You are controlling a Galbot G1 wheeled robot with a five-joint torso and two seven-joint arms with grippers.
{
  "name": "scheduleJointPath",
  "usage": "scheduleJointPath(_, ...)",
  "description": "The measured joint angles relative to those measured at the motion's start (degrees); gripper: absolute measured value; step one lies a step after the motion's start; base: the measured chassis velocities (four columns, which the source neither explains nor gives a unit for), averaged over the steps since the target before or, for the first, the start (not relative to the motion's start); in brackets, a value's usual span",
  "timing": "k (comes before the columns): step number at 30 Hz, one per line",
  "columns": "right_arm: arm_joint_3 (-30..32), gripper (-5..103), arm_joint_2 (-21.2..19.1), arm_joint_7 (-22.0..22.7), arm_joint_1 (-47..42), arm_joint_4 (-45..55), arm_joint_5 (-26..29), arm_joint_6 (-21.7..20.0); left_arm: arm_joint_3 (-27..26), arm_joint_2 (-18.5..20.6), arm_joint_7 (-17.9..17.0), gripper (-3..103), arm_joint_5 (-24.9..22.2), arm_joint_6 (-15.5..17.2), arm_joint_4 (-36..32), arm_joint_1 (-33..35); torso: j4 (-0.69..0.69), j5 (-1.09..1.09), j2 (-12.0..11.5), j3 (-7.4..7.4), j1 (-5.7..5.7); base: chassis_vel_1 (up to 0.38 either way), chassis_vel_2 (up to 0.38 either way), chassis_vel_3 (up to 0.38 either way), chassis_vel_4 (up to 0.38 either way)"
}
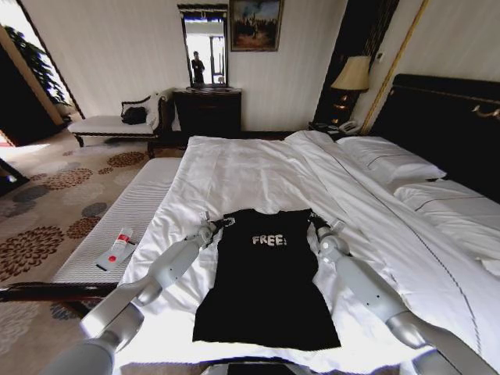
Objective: Fold the clothes on the bed.
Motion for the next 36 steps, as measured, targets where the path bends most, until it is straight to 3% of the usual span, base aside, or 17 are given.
scheduleJointPath(4,-1.12,0,-0.01,-0.04,0.50,-0.36,0.01,0.26,-0.25,0.29,0.67,56,-0.21,-0.73,0.15,0.03,0.04,0.01,0.00,0.00,0.00,0.000,0.000,0.000,0.000)
scheduleJointPath(8,-1.59,0,0.15,0.01,0.83,-0.28,0.24,0.36,-0.27,0.80,1.12,34,-0.49,-1.45,0.22,-0.37,0.00,0.00,0.00,0.00,0.00,0.000,0.000,0.000,0.000)
scheduleJointPath(10,-1.69,0,0.15,0.07,0.90,-0.16,0.28,0.38,-0.30,1.00,1.18,34,-0.64,-1.58,0.18,-0.39,0.00,0.00,0.00,0.00,0.00,0.000,0.000,0.000,0.000)
scheduleJointPath(14,-2.09,0,-0.03,0.39,1.23,0.54,0.38,1.00,-0.44,2.33,1.32,12,-1.15,-2.18,-0.55,-0.36,0.02,0.00,0.00,0.00,0.00,0.000,0.000,0.000,0.000)
scheduleJointPath(18,-2.86,0,-0.52,0.61,1.84,1.50,0.76,2.40,-0.56,3.89,1.41,2,-1.89,-2.57,-1.64,-0.31,0.01,0.00,0.00,0.00,0.00,0.000,0.000,0.000,0.000)
scheduleJointPath(20,-3.14,0,-0.80,0.63,2.06,2.05,1.10,2.78,-0.62,4.43,1.41,1,-2.40,-2.61,-2.18,-0.31,0.01,0.00,-0.01,0.00,0.00,0.000,0.000,0.000,0.000)
scheduleJointPath(28,-8.20,0,-5.10,0.99,8.42,10.92,6.20,6.82,-2.77,11.49,-0.83,0,-11.90,-2.85,-11.89,-2.09,0.02,-0.01,0.00,0.00,0.00,0.000,0.000,0.000,0.000)
scheduleJointPath(36,-11.90,0,-5.73,0.84,14.63,11.71,7.27,11.34,-3.68,18.04,-1.97,0,-18.08,-2.85,-17.33,-5.96,0.03,-0.01,0.00,0.00,0.00,0.000,0.000,0.000,0.000)
